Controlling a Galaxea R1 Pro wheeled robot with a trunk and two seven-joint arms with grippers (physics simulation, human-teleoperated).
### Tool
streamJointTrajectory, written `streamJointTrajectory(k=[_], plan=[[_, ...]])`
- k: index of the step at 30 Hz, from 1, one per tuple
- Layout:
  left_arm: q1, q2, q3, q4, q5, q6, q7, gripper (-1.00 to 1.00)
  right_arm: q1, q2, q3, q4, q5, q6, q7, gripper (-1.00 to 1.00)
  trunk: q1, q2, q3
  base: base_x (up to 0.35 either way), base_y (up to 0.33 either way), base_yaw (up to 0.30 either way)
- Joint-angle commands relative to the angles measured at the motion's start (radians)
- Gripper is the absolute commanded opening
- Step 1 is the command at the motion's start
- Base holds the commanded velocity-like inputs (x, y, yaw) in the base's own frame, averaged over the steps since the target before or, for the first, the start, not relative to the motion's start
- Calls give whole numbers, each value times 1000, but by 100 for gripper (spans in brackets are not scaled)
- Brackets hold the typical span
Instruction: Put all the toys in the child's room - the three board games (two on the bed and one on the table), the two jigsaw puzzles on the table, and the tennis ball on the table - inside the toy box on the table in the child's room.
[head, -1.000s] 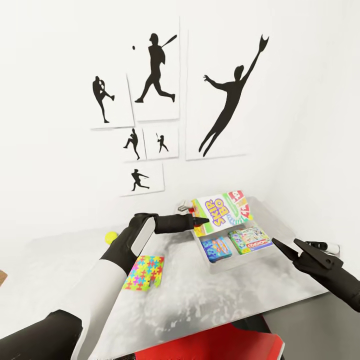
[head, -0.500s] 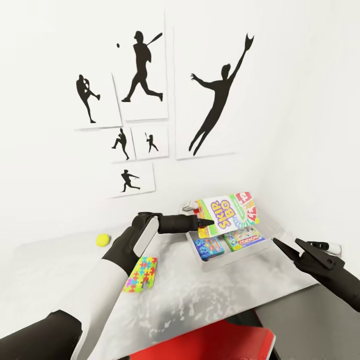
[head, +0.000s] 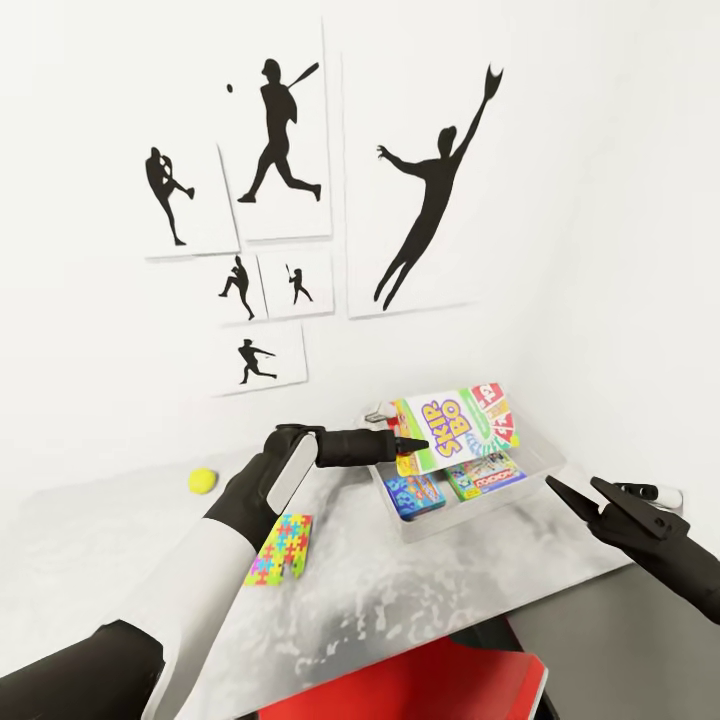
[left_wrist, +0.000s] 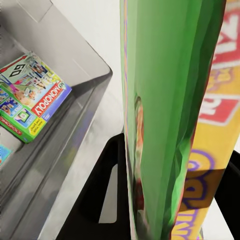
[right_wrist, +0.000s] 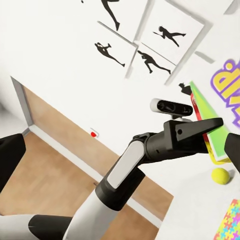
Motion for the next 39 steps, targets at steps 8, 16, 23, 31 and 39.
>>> streamJointTrajectory(k=[8, 16, 23, 31, 39], plan=[[-1, 0, -1, 0, 3, 4, 0, -100, -1, -1, -1, 0, 0, 4, 3, 100, 1, -2, -11, 0, 0, 0], [-1, 0, -1, 0, 3, 0, 4, -100, -1, -1, -1, 0, 0, 4, 3, 100, 1, -2, -21, 0, 0, 0], [-1, 0, -1, 0, 2, -6, 7, -100, -1, 0, -1, 0, 0, 4, 3, 100, 1, -2, -30, 0, 0, 0], [-1, 0, -2, 0, 2, -8, 2, -100, -1, 1, -1, 0, 0, 4, 3, 100, 1, -2, -40, 0, 0, 0], [-1, 0, -3, 2, 0, -69, -1, -100, -1, 1, -1, 0, 0, 4, 3, 100, 1, -2, -51, 0, 0, 0]])
